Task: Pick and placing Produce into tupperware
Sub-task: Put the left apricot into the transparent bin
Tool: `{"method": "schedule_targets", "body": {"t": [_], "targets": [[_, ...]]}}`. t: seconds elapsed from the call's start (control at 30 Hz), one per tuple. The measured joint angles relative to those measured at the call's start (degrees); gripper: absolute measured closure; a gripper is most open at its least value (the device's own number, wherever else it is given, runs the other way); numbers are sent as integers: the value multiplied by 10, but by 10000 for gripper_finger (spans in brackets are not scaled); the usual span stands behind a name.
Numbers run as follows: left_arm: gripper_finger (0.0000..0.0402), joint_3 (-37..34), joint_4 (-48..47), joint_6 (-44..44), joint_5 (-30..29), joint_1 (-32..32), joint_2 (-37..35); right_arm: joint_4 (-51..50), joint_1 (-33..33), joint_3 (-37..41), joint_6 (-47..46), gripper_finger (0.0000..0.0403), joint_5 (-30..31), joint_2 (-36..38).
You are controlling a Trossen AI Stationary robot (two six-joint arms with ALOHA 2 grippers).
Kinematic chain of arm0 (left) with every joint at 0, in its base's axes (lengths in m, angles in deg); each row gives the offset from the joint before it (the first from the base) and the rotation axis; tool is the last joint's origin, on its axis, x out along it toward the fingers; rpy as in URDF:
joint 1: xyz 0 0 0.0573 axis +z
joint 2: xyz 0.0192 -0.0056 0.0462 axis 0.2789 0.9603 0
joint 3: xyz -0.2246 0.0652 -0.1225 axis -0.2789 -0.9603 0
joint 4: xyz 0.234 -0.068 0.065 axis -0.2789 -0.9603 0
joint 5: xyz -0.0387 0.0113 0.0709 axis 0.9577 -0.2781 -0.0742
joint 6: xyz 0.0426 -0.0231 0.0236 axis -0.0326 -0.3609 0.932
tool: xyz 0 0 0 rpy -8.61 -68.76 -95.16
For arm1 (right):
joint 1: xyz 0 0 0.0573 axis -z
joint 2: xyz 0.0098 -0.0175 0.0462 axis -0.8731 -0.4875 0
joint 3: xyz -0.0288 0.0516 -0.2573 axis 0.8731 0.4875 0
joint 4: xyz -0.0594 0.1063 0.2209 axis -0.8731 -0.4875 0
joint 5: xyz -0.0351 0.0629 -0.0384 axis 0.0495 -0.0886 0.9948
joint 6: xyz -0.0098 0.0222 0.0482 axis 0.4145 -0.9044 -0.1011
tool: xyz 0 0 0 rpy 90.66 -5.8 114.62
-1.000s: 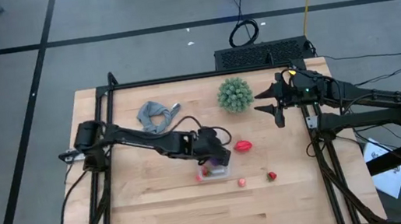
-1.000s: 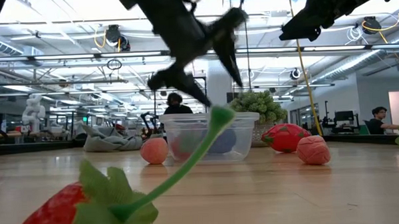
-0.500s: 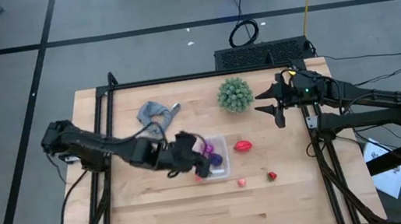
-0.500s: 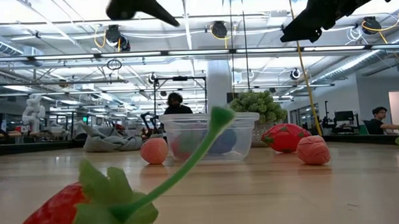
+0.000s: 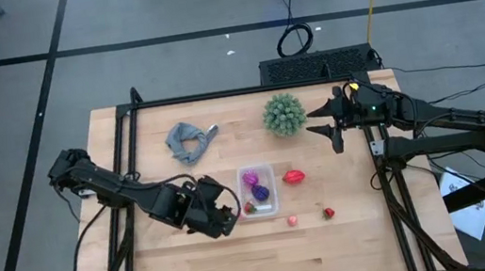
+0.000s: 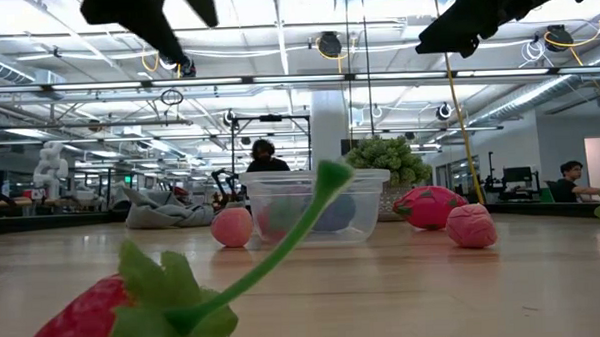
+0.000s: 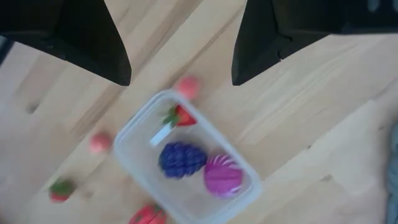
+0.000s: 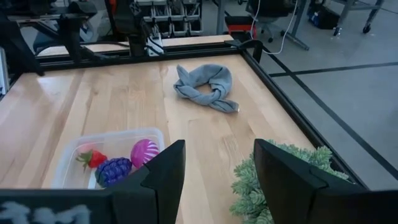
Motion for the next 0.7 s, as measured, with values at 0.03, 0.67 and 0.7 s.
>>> {"method": "schedule_targets", "body": {"t": [0.03,0.67,0.7], "targets": [[119,0,-7,4,1,-3,0,0,0,0,0,220,0,0],[119,-128,179,177,-14,-64,2,9,0,0,-10,220,0,0],[119,-136,184,175,-13,-64,2,10,0,0,-6,220,0,0]]}}
